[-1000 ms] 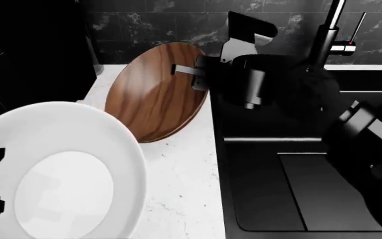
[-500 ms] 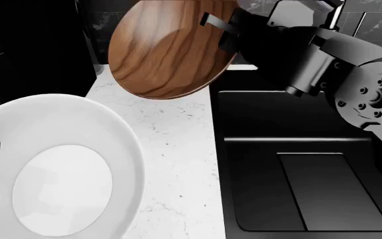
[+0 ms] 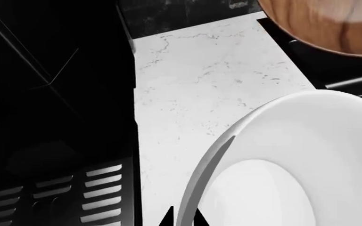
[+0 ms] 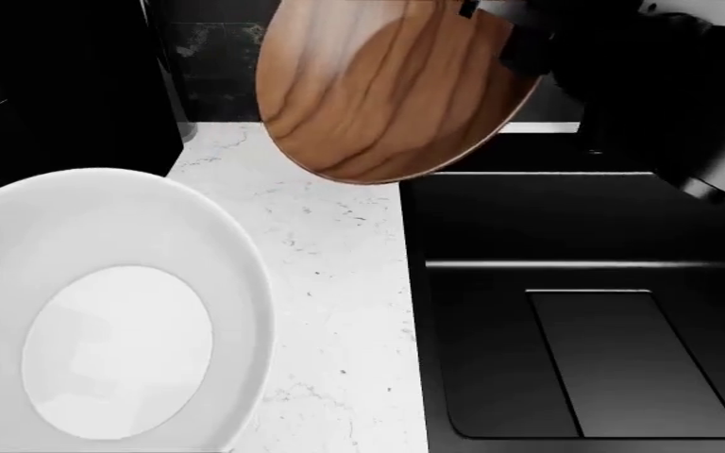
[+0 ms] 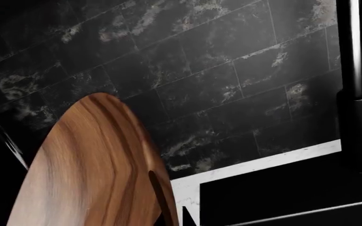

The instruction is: Stack the bowls in the sink.

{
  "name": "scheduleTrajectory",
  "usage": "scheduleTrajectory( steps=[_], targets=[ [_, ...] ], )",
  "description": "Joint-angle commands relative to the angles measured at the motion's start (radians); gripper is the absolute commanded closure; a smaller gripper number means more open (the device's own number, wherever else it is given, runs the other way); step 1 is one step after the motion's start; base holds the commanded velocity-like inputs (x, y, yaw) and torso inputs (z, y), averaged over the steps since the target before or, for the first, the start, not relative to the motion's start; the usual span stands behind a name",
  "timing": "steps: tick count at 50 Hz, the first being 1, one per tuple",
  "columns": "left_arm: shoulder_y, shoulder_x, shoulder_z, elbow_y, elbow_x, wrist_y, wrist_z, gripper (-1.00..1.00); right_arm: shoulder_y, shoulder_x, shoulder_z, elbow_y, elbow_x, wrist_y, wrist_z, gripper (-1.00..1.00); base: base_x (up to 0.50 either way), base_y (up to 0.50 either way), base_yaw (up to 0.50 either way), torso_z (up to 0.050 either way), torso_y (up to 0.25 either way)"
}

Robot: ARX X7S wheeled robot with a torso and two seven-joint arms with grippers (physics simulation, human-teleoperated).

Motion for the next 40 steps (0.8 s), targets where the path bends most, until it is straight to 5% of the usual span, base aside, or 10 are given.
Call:
scheduleTrajectory(
  steps=[1,19,40],
  targets=[
    [-0.020,0.002,-0.004,-0.003,-0.001,0.003,-0.009,1.00,-0.005,0.117,0.036,-0.139,-0.010,0.001,0.055,1.00,0.00,0.00,0.00,0.000,0.000],
    [-0.022,-0.002,-0.003,-0.005,0.002,-0.003,-0.008,1.00,-0.320,0.255,0.124,-0.277,-0.091,-0.328,-0.002,1.00,0.00,0.00,0.00,0.000,0.001],
    [-0.025,0.001,0.002,-0.006,0.001,-0.008,-0.017,1.00,-0.387,0.298,0.142,-0.306,-0.131,-0.394,0.006,1.00,0.00,0.00,0.00,0.000,0.000]
  ],
)
